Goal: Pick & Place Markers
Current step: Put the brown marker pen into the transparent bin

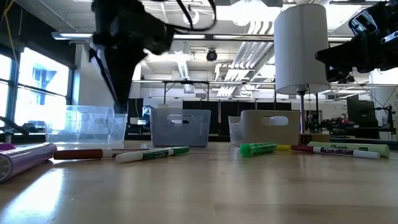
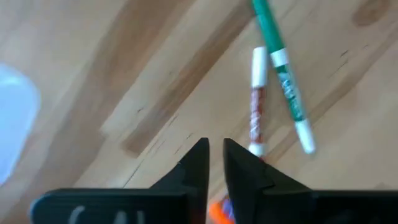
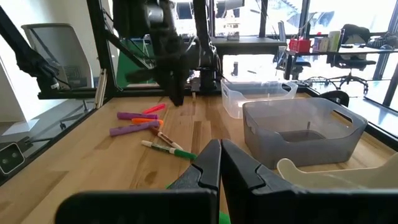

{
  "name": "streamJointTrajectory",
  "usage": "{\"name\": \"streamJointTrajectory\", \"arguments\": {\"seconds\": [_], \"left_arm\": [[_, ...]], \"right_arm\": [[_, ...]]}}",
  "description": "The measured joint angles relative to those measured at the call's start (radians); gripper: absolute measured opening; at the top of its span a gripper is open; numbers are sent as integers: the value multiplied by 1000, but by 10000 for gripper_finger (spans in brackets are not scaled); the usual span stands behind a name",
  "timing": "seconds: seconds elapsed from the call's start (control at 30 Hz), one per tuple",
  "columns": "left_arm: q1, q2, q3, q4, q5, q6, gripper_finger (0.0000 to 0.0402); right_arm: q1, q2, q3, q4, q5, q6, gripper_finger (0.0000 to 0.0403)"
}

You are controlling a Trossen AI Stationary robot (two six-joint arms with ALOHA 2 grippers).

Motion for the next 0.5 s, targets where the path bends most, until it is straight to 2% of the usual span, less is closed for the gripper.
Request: {"name": "streamJointTrajectory", "arguments": {"seconds": [0.23, 0.5], "left_arm": [[0, 82, -6, 28, 67, 88, 102], [0, 119, -4, 98, 104, 128, 111]], "right_arm": [[0, 0, 0, -2, 0, 0, 0], [0, 10, 0, -4, 0, 0, 0]]}}
